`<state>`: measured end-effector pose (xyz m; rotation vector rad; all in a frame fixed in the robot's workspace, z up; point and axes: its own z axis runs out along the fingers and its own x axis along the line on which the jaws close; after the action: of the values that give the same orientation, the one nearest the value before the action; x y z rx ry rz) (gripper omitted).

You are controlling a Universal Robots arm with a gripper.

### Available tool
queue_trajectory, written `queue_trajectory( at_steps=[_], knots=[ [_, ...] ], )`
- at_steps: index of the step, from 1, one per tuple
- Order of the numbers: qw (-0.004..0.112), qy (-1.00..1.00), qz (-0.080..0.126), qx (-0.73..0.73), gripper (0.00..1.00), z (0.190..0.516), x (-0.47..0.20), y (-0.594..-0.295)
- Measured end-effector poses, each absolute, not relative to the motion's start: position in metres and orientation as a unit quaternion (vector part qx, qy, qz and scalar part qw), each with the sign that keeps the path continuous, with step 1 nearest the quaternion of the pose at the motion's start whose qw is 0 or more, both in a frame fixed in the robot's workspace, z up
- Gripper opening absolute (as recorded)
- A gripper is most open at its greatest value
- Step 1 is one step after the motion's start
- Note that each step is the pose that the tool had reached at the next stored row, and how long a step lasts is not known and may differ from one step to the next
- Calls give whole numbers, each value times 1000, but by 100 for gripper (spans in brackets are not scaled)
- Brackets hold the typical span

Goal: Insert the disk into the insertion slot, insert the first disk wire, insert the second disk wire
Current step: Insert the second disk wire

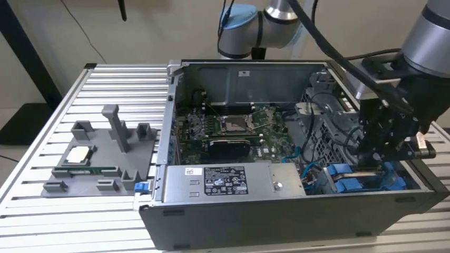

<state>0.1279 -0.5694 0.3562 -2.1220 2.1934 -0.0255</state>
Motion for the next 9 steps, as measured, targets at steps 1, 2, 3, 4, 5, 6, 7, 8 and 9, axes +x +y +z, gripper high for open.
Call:
queue_trajectory(
  at_steps=[1,2,3,4,5,6,7,8,9],
  knots=[
    [44,718,-8,-695,31,357,128,-569],
    [44,718,-7,-695,31,357,129,-569],
    [42,718,-6,-695,31,357,132,-569],
    [40,718,-4,-695,31,357,135,-569],
    [37,718,-1,-695,31,357,139,-569],
    [33,718,3,-695,31,357,142,-569],
    [29,719,7,-695,31,357,145,-569],
    [24,719,11,-695,31,357,148,-569],
    [20,719,15,-695,31,358,149,-569]
  ],
)
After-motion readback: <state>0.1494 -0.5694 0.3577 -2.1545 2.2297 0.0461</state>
